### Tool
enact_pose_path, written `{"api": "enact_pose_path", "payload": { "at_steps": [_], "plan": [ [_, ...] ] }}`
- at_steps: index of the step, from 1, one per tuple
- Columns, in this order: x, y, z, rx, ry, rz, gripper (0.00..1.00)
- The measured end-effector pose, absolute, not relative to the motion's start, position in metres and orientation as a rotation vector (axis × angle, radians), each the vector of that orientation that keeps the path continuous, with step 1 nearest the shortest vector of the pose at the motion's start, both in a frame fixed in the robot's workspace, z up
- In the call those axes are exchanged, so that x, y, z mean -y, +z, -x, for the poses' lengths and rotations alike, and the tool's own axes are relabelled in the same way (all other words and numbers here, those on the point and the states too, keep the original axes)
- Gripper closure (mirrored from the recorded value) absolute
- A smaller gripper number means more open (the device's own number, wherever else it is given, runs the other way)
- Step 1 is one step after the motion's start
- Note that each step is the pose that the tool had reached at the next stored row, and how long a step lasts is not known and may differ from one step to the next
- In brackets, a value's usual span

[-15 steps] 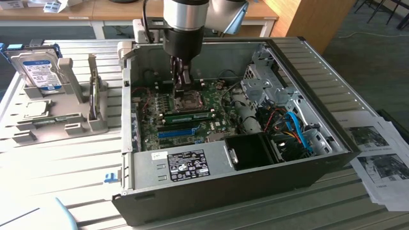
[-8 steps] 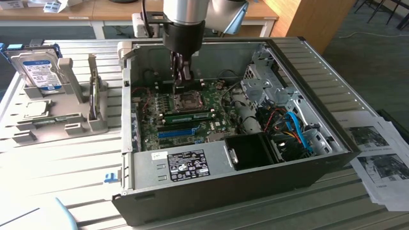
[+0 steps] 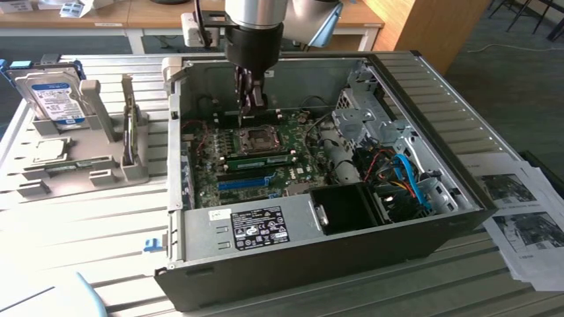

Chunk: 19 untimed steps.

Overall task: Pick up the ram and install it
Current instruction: 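Press down the ram until it locks into place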

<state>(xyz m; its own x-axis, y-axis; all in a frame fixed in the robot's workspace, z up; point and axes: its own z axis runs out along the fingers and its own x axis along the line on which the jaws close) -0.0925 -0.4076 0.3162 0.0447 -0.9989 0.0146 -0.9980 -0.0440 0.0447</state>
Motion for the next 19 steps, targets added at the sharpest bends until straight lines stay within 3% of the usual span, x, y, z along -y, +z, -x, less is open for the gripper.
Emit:
{"api": "enact_pose_path", "payload": {
  "at_steps": [19],
  "plan": [
    [0.408, 0.316, 0.073, 2.142, -0.031, -2.239, 0.91]
  ]
}}
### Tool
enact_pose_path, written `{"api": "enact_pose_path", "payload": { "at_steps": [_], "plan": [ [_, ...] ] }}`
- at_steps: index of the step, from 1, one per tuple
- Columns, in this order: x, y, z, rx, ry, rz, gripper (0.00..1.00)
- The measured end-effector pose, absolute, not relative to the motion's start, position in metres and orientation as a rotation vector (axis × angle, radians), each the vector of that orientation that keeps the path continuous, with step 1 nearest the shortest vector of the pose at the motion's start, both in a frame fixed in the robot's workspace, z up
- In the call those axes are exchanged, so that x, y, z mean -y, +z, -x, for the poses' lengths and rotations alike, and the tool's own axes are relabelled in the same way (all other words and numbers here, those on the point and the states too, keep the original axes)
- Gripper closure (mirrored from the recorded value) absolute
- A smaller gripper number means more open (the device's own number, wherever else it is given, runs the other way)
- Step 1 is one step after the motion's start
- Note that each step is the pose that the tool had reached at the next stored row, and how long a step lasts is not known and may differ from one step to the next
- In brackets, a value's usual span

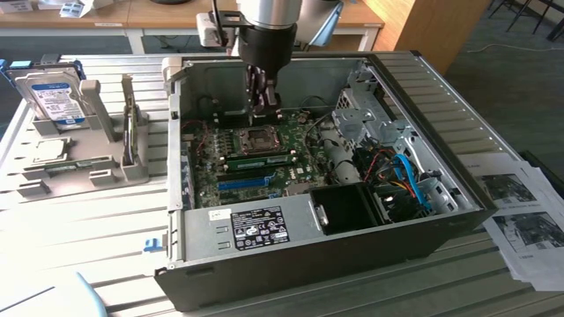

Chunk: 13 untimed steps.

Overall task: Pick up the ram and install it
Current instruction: 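Press down the ram until it locks into place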

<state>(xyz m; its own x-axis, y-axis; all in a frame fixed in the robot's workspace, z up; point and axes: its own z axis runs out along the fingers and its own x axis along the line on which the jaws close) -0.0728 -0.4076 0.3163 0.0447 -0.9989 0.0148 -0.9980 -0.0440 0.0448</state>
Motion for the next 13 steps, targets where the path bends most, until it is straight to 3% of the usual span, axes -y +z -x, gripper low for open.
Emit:
{"api": "enact_pose_path", "payload": {
  "at_steps": [13],
  "plan": [
    [0.408, 0.316, 0.042, 2.142, -0.031, -2.24, 0.91]
  ]
}}
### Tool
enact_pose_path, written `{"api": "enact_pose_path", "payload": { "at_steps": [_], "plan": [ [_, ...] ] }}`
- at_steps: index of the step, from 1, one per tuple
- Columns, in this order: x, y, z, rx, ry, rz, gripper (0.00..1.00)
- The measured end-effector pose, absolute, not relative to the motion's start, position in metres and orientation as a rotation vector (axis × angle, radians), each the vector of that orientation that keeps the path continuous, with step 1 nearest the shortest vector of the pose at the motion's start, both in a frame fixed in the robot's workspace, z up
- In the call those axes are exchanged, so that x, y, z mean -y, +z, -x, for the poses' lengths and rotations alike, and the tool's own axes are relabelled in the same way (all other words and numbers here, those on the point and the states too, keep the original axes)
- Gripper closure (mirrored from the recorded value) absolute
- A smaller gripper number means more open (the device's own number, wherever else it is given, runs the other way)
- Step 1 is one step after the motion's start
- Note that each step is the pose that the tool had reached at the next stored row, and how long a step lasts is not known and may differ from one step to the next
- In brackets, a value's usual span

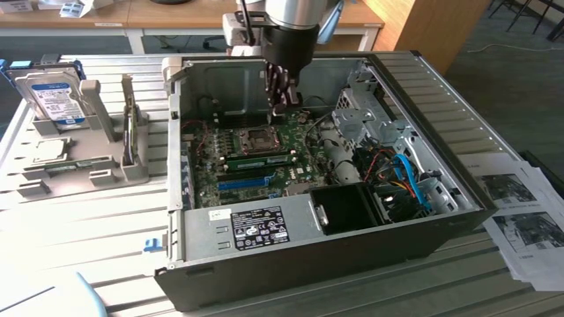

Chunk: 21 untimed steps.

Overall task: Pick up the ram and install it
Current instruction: 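Press down the ram until it locks into place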

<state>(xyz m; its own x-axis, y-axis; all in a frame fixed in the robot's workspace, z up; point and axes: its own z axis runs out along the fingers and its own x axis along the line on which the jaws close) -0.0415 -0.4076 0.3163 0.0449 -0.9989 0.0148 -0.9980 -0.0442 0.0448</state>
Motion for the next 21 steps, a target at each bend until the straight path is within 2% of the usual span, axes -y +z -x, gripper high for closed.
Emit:
{"api": "enact_pose_path", "payload": {
  "at_steps": [21],
  "plan": [
    [0.4077, 0.3172, 0.0421, 2.146, -0.022, -2.243, 0.91]
  ]
}}
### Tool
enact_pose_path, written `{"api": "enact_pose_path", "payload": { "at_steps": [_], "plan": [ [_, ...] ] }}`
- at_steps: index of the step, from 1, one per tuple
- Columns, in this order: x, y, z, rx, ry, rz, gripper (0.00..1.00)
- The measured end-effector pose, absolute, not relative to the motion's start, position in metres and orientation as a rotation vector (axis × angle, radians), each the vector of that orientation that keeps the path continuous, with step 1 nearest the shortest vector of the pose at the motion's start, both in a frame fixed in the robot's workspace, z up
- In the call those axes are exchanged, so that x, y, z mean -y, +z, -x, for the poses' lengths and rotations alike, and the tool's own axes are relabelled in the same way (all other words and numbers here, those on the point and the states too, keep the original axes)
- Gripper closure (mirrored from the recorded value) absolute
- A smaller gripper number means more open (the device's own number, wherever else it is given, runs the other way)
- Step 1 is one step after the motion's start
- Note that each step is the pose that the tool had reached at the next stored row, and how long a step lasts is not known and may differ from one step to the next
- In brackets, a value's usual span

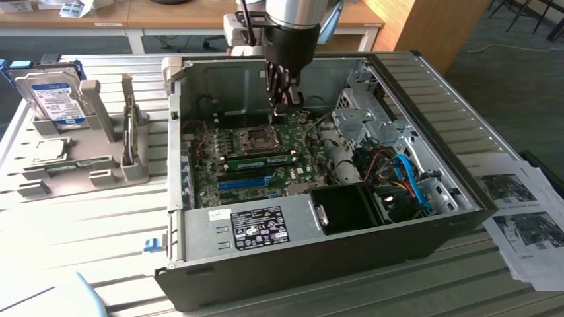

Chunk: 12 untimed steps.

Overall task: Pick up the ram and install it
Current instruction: 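Press down the ram until it locks into place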

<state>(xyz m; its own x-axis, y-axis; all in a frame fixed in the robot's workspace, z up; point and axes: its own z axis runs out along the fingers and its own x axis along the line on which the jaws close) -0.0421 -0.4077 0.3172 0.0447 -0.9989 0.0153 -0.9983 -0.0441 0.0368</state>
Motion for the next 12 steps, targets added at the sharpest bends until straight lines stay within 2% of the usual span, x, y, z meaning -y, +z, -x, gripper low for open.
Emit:
{"api": "enact_pose_path", "payload": {
  "at_steps": [12],
  "plan": [
    [0.408, 0.328, 0.042, 2.145, -0.021, -2.243, 0.91]
  ]
}}
